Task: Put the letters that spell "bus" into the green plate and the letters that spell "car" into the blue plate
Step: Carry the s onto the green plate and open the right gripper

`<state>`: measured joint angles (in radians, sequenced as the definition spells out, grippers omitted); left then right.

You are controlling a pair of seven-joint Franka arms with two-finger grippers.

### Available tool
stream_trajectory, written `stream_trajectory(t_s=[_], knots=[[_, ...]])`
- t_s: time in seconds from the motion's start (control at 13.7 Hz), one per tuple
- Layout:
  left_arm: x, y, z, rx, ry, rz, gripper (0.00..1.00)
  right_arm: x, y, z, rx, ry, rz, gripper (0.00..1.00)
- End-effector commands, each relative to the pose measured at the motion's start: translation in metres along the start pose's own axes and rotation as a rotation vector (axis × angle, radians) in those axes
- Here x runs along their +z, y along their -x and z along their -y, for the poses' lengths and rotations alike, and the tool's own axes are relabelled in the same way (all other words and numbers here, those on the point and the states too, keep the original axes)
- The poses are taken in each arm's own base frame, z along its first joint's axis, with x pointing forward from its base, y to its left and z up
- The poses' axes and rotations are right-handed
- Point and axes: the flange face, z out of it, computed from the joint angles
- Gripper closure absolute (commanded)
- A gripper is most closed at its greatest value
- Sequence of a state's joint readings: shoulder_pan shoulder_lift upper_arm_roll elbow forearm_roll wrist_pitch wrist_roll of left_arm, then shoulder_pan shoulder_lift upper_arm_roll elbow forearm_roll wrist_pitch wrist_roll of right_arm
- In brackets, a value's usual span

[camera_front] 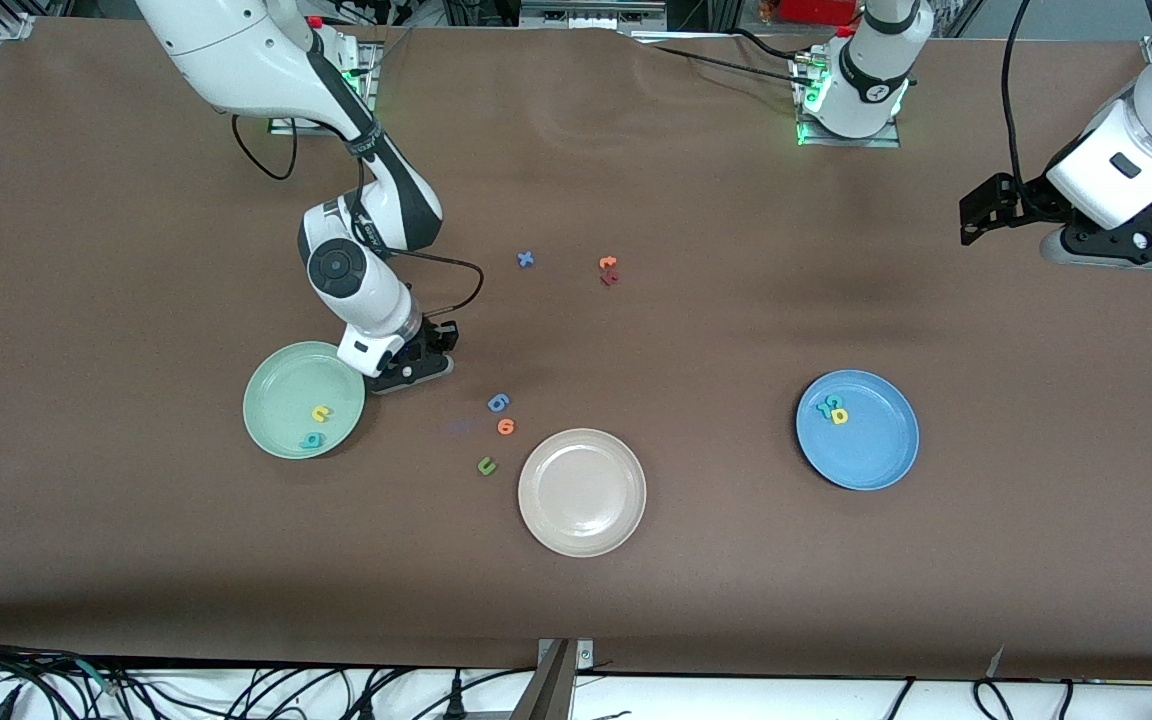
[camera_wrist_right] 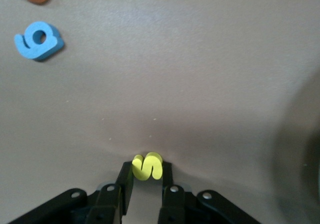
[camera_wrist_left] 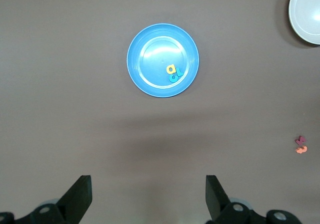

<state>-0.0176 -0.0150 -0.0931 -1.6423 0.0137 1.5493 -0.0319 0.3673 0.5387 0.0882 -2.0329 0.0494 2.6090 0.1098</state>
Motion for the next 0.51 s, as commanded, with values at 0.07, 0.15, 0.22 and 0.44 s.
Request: stream_trajectory(t_s=[0.07,0.15,0.22,0.44], knots=[[-0.005,-0.002,-0.004,0.006,0.021,0.015,0.0,-0.051,-0.022,-0.037,0.009,0.025,0.056,0.92],[-0.006,-0.002,-0.004,0.006,0.02,0.015,0.0,-0.065,-0.028,-0.048,-0.002,0.028,0.069,0.92],[-0.006,-0.001,-0.005,0.006,0.02,0.019,0.0,-0.072,-0.031,-0.064,-0.019,0.034,0.072,0.92],[-0.005,-0.001,-0.007,0.011,0.02,0.022,0.0,-0.081,-0.035,-0.118,-0.043,0.058,0.059,0.92]])
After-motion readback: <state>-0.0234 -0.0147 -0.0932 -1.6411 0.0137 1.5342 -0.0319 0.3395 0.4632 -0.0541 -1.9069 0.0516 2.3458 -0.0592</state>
